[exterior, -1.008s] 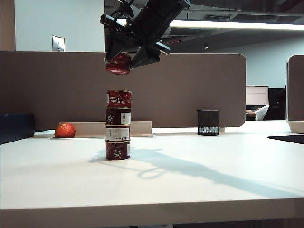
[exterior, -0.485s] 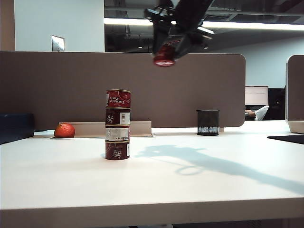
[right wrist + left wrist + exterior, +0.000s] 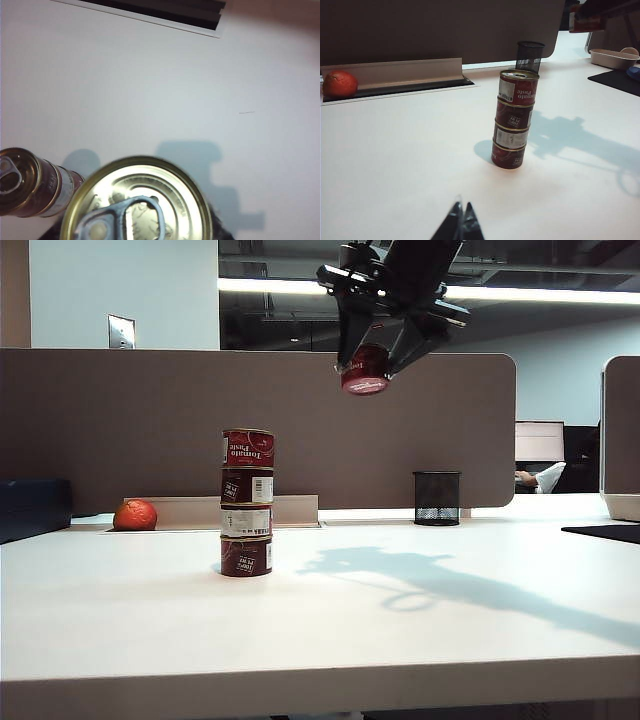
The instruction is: Take a can of tomato sauce from the stacked ones and place it on the table.
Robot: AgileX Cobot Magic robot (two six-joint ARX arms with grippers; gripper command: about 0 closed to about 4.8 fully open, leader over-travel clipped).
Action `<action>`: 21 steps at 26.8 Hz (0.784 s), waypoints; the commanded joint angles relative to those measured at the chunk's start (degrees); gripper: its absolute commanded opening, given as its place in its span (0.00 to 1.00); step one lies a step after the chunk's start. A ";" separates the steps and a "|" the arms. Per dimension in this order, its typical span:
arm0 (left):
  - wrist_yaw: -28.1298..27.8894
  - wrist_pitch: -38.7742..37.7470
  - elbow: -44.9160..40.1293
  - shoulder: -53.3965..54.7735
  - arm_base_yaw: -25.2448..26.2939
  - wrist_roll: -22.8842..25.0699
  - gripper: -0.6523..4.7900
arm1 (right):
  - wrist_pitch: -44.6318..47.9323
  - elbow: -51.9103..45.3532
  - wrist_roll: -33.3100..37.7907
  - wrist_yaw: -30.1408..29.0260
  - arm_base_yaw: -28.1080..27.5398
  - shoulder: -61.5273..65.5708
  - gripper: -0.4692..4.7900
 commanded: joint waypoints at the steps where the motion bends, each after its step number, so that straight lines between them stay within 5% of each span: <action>1: -0.07 0.35 0.17 0.02 0.04 0.26 0.11 | 0.81 -0.04 0.00 0.61 -0.72 -1.99 0.58; 13: -0.09 0.35 0.17 0.02 0.04 0.26 0.11 | 3.69 -10.03 -0.15 1.18 -6.32 -10.71 0.58; 21: -0.09 0.35 0.17 0.02 0.04 0.26 0.11 | 16.11 -27.21 1.86 1.20 -7.04 -19.21 0.58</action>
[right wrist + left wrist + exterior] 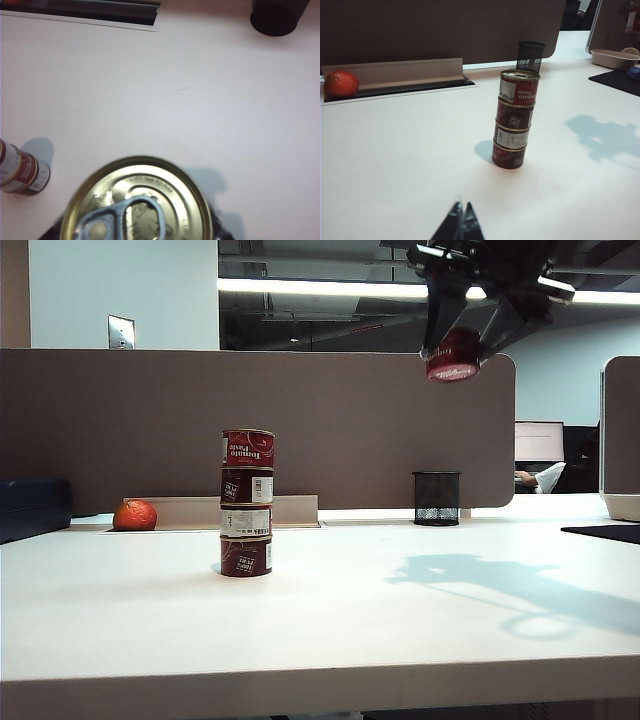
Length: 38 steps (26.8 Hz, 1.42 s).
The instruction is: Take a can of tomato sauce from the stacked ones and place it on the table.
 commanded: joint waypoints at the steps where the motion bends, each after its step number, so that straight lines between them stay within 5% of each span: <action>1: 0.07 0.35 0.17 0.02 0.04 0.24 0.11 | 8.15 -5.92 2.43 0.31 0.20 -1.99 0.58; 19: 0.24 0.35 0.17 0.02 0.04 0.26 0.11 | 39.65 -34.93 4.52 -0.07 0.24 -2.23 0.58; 38: 0.26 0.35 0.17 0.02 0.04 0.26 0.11 | 47.34 -36.68 4.55 0.81 0.39 8.55 0.58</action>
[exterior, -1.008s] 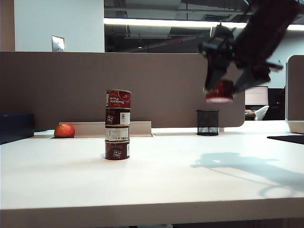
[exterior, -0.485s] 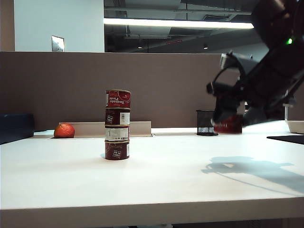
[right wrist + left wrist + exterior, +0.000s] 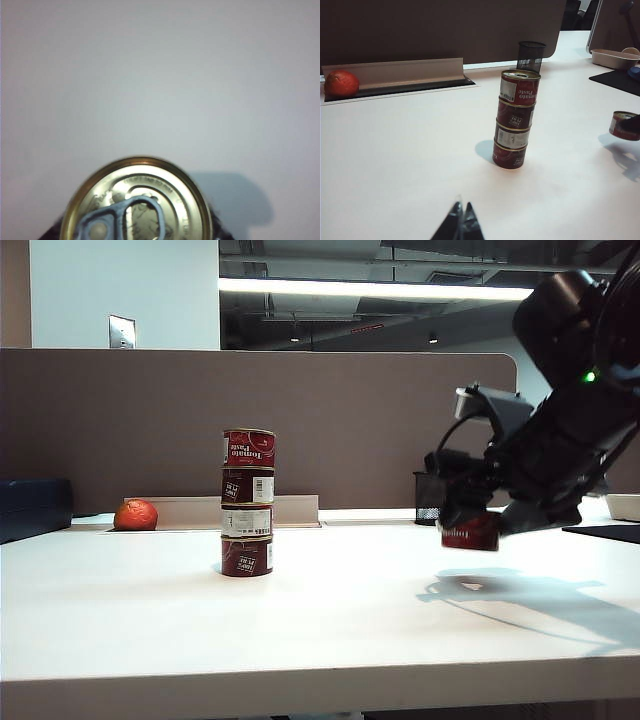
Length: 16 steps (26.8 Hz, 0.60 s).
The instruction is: Take a can of tomato sauce from the stacked ones and place it on the table.
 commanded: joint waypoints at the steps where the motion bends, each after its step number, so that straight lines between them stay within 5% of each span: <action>1: 0.24 0.35 0.17 0.02 0.04 0.24 0.11 | 1.11 0.13 0.31 0.04 0.07 1.90 0.58; 8: 0.24 0.33 0.17 0.02 0.04 0.26 0.11 | 1.84 0.13 0.48 -0.15 0.09 3.50 0.60; 12: 0.24 0.33 0.17 0.02 0.04 0.24 0.11 | 2.16 0.15 0.66 -0.15 0.15 3.48 0.80; 16: 0.24 0.33 0.17 0.02 0.04 0.24 0.11 | 2.21 0.20 1.07 -0.13 0.15 3.43 0.90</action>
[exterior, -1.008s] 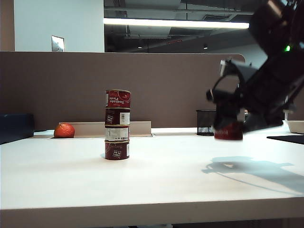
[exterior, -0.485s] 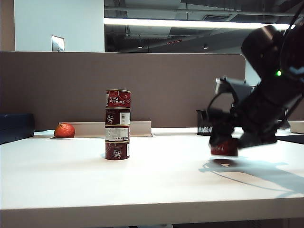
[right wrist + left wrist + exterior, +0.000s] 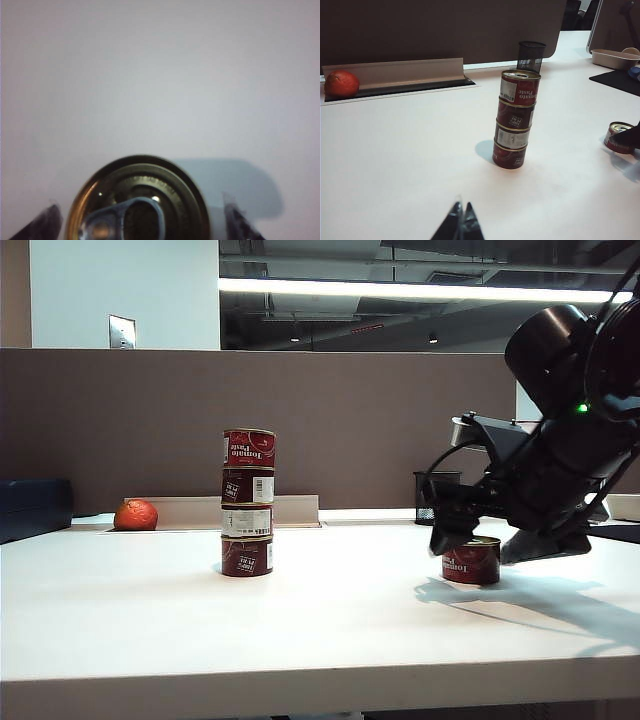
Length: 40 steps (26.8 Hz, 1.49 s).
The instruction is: Take a can of tomato sauce from the stacked ones and place it on the table.
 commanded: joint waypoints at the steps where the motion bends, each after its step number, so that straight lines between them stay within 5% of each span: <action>1: 0.24 0.33 0.17 0.02 0.04 0.24 0.11 | 0.98 0.22 0.44 -0.02 0.11 -0.35 0.90; 14: 0.24 0.33 0.17 0.04 0.04 0.26 0.11 | 0.42 0.22 -2.54 2.03 0.00 -13.00 0.89; 16: 0.24 0.33 0.17 0.04 0.04 0.26 0.11 | -0.70 0.24 -3.13 2.10 -0.31 -15.50 0.82; 17: 0.24 0.33 0.17 0.02 0.04 0.26 0.11 | -2.69 0.22 -3.21 2.08 -0.94 -18.47 0.69; 20: 0.24 0.33 0.17 0.02 0.04 0.26 0.11 | -6.38 0.22 -3.93 1.51 -2.14 -22.99 0.53; 24: 0.24 0.33 0.17 0.02 0.04 0.24 0.11 | -11.82 0.20 -5.29 1.44 -3.61 -29.62 0.40; 28: 0.24 0.33 0.17 0.02 0.04 0.26 0.11 | -19.02 0.15 -7.63 1.49 -3.93 -37.88 0.07; 40: 0.24 0.33 0.17 0.02 0.04 0.24 0.11 | -23.63 -8.57 -8.44 3.89 -4.33 -56.92 0.07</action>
